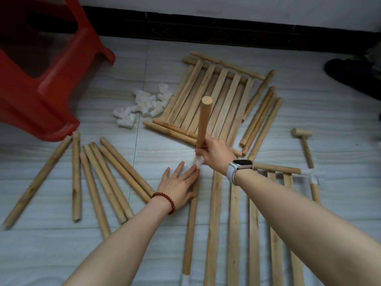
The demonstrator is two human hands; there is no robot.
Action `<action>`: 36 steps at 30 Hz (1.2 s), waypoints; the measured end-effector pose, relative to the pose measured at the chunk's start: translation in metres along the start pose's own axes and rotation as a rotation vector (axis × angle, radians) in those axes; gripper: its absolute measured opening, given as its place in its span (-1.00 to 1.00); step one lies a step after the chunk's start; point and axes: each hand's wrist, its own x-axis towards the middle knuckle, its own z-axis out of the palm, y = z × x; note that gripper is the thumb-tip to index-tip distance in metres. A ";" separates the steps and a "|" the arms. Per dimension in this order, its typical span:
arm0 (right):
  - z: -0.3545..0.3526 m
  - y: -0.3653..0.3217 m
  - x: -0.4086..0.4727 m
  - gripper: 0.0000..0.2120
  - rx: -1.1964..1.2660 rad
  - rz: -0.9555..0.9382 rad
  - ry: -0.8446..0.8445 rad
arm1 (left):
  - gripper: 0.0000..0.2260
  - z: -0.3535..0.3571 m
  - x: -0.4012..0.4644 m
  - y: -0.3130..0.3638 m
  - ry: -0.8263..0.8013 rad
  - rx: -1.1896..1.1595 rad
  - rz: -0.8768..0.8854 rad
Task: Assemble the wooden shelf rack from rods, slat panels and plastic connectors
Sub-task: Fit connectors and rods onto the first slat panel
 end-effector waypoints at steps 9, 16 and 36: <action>0.010 0.000 -0.003 -0.76 -0.013 0.041 0.039 | -0.39 0.002 0.000 0.003 -0.023 -0.005 -0.004; 0.008 -0.010 -0.007 -0.78 0.035 0.134 0.070 | -0.64 -0.004 -0.038 -0.031 0.122 -0.014 -0.229; 0.026 0.018 -0.088 -0.58 0.272 0.328 -0.152 | -0.68 -0.004 -0.057 -0.073 -0.063 0.522 0.095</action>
